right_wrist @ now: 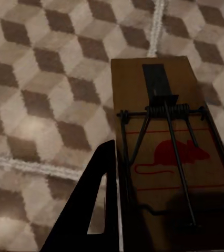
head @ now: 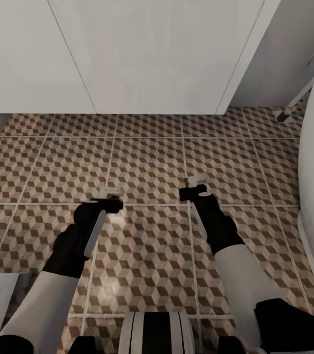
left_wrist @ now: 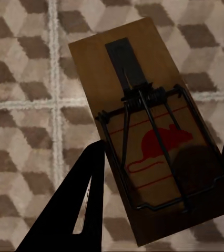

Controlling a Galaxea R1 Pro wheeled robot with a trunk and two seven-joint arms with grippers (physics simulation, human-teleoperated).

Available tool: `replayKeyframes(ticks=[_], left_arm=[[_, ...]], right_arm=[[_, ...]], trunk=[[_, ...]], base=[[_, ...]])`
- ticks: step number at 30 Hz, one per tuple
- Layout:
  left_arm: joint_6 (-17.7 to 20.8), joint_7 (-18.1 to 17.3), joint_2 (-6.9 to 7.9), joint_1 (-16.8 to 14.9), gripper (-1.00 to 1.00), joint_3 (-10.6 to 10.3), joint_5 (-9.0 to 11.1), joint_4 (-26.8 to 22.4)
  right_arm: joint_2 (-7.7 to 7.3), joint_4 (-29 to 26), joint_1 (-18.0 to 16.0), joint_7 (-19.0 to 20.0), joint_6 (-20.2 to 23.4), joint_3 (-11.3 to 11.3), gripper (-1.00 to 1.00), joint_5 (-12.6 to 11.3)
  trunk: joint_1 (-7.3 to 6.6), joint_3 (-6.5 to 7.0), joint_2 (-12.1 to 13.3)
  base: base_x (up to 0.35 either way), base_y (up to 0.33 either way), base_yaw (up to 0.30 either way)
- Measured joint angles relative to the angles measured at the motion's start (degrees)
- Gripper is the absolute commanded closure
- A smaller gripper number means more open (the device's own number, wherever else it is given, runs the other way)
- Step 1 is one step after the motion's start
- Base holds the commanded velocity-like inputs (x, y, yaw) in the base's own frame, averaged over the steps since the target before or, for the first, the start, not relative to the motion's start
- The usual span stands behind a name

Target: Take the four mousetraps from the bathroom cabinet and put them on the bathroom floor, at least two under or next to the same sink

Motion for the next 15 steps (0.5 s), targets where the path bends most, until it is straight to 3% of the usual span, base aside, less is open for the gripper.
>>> replayKeyframes(ticks=[3,9,11,15], left_arm=[[-1.0,0.1,-0.26,-3.8,1.0,0.1,-0.4,6.0],[-6.3,0.3,-0.24,-16.2,1.0,0.4,-0.7,25.3],[-7.1,1.2,-0.22,-18.5,1.0,0.4,-0.6,27.9],[-11.2,7.8,-0.26,-21.0,1.0,0.5,-0.6,31.0]], right_arm=[[0.0,0.0,-1.6,-0.1,0.1,0.0,1.0,0.1],[0.0,0.7,-6.7,-0.2,0.9,0.0,1.0,0.1],[0.0,2.0,-8.5,-0.2,2.0,0.0,1.0,0.1],[0.0,9.5,-13.3,-0.3,3.1,0.0,1.0,0.3]], trunk=[[0.0,0.0,0.0],[-0.01,0.01,0.0],[0.0,0.0,0.0],[0.0,0.0,0.0]], base=[[0.0,0.0,0.0],[0.0,0.0,0.0],[0.0,0.0,0.0],[0.0,0.0,0.0]])
